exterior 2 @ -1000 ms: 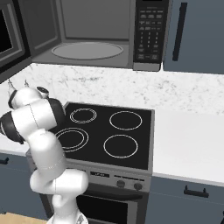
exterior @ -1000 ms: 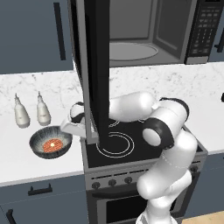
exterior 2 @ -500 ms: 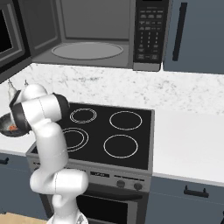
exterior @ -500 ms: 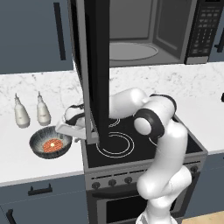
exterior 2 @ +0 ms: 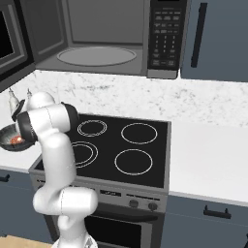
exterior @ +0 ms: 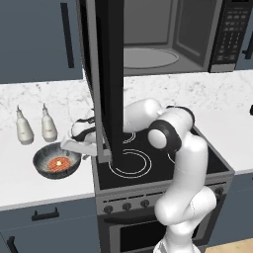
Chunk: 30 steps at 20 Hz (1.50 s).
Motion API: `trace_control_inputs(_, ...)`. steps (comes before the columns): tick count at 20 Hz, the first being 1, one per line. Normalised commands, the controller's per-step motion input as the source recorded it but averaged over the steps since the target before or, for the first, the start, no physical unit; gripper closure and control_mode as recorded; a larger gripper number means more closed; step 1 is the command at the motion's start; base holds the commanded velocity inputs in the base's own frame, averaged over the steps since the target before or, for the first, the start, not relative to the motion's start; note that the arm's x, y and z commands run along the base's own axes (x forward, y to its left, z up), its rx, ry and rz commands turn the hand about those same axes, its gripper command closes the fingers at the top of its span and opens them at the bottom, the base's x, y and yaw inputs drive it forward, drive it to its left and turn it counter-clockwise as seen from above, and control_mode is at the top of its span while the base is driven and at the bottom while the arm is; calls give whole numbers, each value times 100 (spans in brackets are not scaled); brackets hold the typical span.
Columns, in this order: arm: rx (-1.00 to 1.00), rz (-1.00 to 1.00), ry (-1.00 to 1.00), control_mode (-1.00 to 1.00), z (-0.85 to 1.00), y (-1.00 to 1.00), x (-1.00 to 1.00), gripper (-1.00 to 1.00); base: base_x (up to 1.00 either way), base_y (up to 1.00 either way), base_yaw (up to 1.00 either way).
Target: Open the microwave, place the bowl with waffle inside the microwave, then close the microwave door and turn it on.
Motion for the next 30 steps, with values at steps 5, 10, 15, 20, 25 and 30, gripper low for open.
trace_control_inputs(5, -4, 0, 1, -100, -18, 13, 0, 100, 0, 0, 0)
trace_control_inputs(10, 0, 0, 0, -100, -17, 0, 0, 100, 0, 0, 0)
trace_control_inputs(15, 11, 0, -2, -100, -4, -34, -6, 100, 0, 0, 0)
trace_control_inputs(20, 21, 0, -4, -100, 3, -73, -22, 100, 0, 0, 0)
trace_control_inputs(25, 1, 0, -1, -100, 37, -64, -41, 100, 0, 0, 0)
trace_control_inputs(30, -21, 0, 0, -100, 93, -59, -45, 100, 0, 0, 0)
